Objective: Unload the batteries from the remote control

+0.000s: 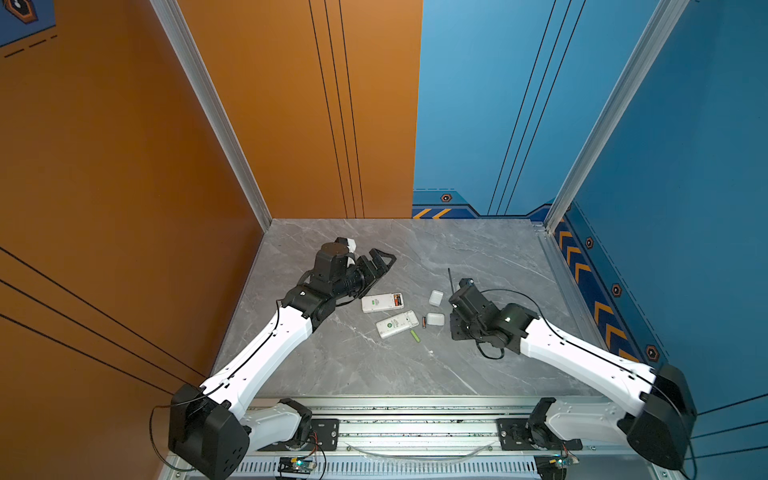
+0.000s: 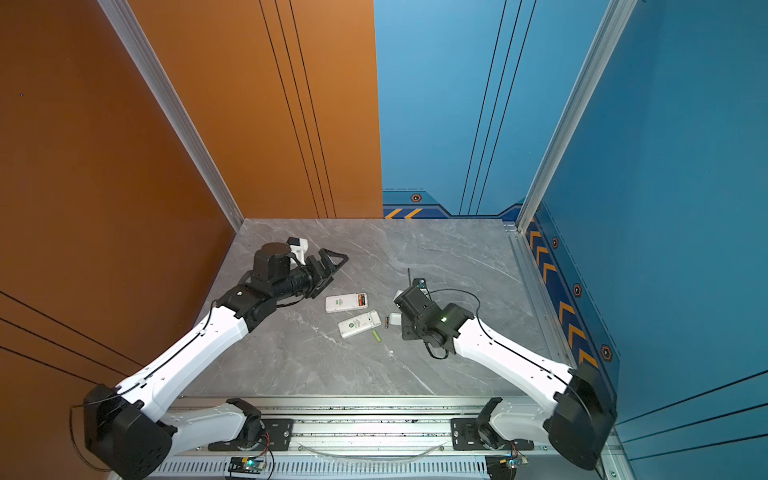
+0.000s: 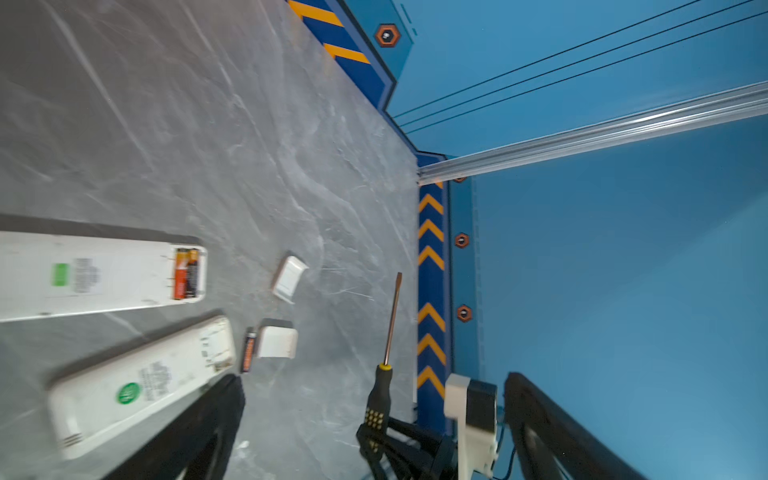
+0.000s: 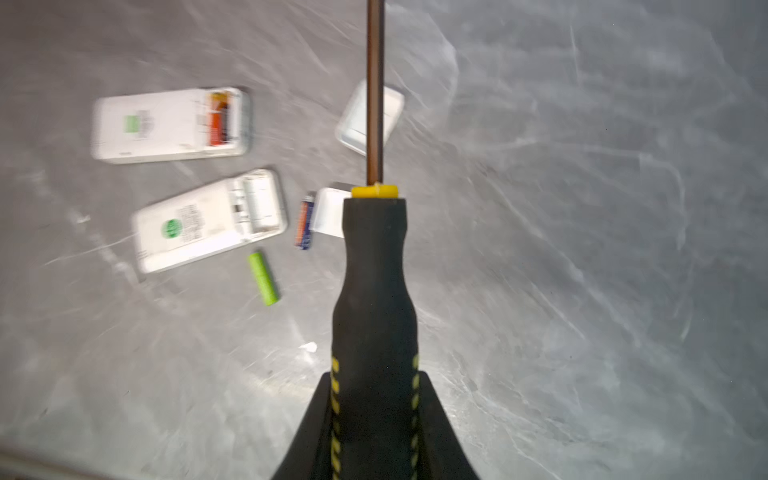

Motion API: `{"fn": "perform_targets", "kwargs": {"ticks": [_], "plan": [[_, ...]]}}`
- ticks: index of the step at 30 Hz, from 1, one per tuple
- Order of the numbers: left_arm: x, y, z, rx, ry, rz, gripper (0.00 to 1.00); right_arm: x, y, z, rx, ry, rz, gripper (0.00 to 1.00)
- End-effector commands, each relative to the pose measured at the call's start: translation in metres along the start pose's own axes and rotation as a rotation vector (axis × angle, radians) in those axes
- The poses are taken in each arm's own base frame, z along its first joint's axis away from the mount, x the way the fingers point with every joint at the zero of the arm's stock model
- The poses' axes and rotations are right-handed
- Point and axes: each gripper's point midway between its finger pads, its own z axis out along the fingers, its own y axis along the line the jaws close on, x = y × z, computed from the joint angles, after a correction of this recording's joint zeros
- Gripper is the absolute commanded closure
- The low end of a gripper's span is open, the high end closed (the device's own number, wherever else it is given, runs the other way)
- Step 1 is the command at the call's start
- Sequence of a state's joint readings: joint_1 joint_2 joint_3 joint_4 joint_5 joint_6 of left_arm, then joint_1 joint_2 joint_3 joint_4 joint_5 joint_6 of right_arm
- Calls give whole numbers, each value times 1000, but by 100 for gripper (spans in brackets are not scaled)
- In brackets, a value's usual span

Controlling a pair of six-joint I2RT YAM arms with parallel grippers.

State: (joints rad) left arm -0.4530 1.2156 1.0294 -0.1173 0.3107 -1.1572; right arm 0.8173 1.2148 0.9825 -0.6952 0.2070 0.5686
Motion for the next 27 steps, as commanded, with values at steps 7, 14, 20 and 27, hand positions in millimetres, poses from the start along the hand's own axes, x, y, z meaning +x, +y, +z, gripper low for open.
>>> {"fn": "perform_targets", "kwargs": {"ticks": [7, 14, 20, 27], "plan": [[19, -26, 12, 106, 66, -312, 20, -11, 7, -18, 80, -6, -453, 100], [48, 11, 24, -32, 111, -362, 30, -17, 26, -17, 71, -35, -518, 100], [60, 25, 31, -62, 126, -398, 32, -19, 33, -23, 151, -64, -645, 100], [70, 35, 39, -69, 128, -456, 36, -24, 45, -31, 224, -121, -768, 100]]}}
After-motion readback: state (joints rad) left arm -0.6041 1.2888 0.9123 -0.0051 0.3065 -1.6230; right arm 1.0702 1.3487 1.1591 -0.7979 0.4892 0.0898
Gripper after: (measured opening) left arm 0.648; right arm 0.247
